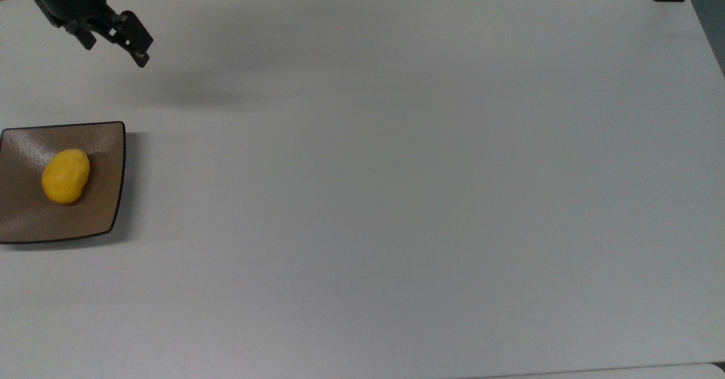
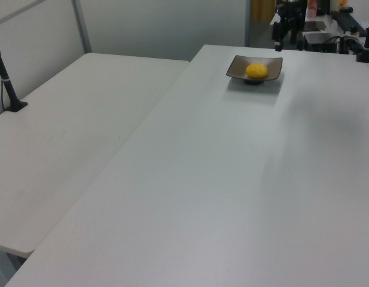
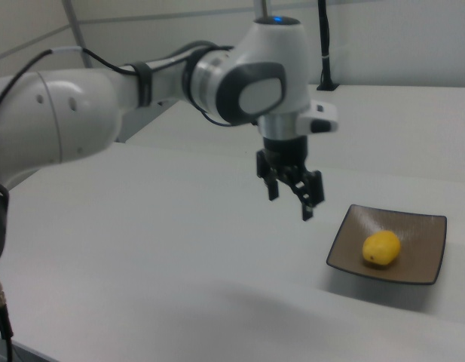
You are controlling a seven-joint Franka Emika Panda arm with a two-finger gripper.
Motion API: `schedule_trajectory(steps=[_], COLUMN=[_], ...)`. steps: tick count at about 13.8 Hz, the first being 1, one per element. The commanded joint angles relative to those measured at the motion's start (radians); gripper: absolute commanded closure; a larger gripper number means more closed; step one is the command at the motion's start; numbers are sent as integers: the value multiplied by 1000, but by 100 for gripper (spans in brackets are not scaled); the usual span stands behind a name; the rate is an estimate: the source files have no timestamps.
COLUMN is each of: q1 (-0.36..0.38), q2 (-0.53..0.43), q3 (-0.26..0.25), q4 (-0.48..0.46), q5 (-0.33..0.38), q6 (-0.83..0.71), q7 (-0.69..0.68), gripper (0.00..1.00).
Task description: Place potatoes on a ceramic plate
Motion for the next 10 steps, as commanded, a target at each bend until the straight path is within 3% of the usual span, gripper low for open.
schedule_trajectory(steps=[1,5,7,10], q1=[60,151,196,237], q2=[-116,-262,-278,-287], q3=[25,23,25,25], q4=[-83,-203,-224,-240], q5=[-58,-108,-147,-125], q6=[-80,-161,-174,-152], q7=[74,65,66,76], gripper=[0,0,0,0])
